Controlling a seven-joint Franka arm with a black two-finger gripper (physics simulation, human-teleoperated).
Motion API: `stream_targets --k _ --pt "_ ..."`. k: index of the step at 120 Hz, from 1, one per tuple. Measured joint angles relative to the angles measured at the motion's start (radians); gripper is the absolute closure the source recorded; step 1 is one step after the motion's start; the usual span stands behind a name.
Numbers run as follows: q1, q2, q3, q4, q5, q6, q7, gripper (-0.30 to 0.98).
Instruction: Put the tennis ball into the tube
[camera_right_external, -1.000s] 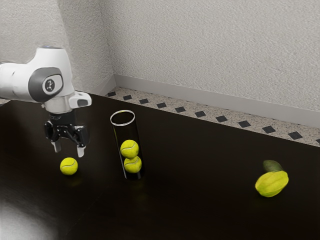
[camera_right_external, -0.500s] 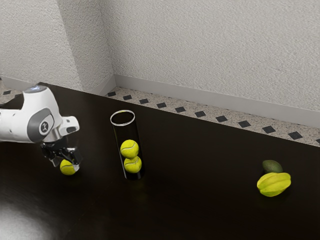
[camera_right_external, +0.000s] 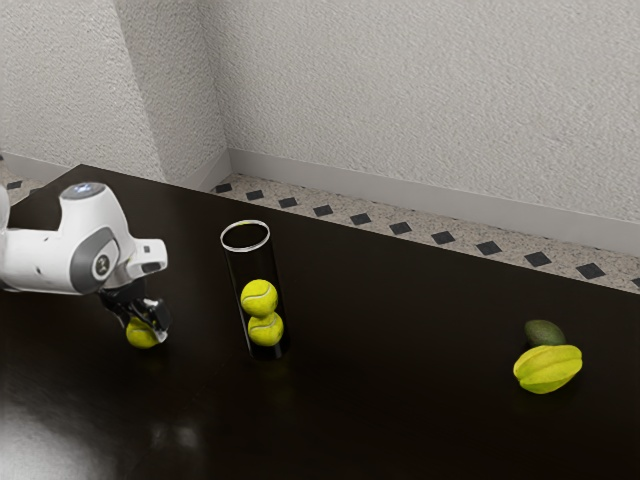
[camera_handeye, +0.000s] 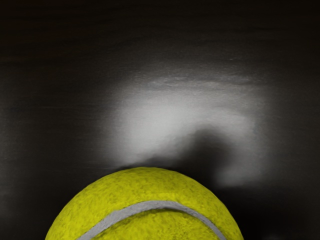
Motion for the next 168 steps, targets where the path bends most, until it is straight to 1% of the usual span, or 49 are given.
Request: stream_targets --k 10,31,50,68,78,92,105,126,148,168 --pt "-0.001 0.008 0.006 0.003 0.000 0.005 0.013 0.07" --pt "-0.001 0.022 0.012 0.006 0.001 0.013 0.034 0.25" --pt "-0.001 0.026 0.014 0.010 0.006 0.021 0.044 0.33" --pt "-0.001 -0.006 0.012 0.010 0.014 0.007 0.042 0.42" --pt "0.001 -0.038 0.000 0.068 0.016 -0.054 0.034 0.45" --pt "0.000 -0.068 -0.066 0.241 0.020 -0.231 0.002 0.50" --pt "-0.006 -0.120 -0.129 0.355 0.022 -0.403 -0.036 0.49" --pt "-0.008 -0.242 -0.203 0.379 0.017 -0.580 -0.079 0.48" --pt "-0.007 -0.257 -0.309 0.447 0.018 -0.655 -0.112 0.47" --pt "-0.028 -0.249 -0.368 0.474 0.019 -0.658 -0.138 0.44"
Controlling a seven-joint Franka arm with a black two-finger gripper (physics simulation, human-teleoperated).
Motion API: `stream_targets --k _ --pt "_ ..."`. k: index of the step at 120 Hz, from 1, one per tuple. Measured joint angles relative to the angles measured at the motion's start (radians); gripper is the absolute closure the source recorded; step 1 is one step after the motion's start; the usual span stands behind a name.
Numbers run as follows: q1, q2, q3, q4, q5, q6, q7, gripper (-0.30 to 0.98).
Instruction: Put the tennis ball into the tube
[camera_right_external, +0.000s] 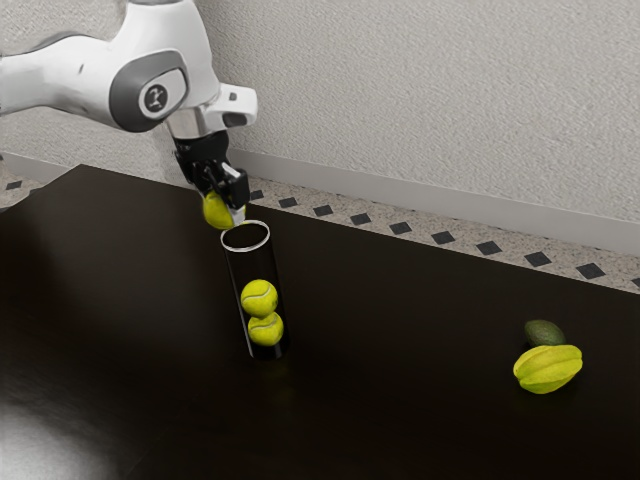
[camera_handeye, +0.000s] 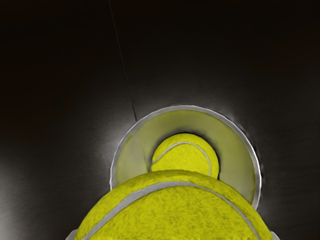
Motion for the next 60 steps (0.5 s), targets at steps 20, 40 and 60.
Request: stream_targets --k 20,40,60 --pt "0.003 0.029 -0.036 0.024 -0.007 0.032 -0.019 0.33" --pt "-0.009 0.050 -0.042 0.029 -0.021 0.046 -0.029 0.15" --pt "-0.026 0.045 -0.037 0.035 -0.026 0.026 -0.035 0.07"
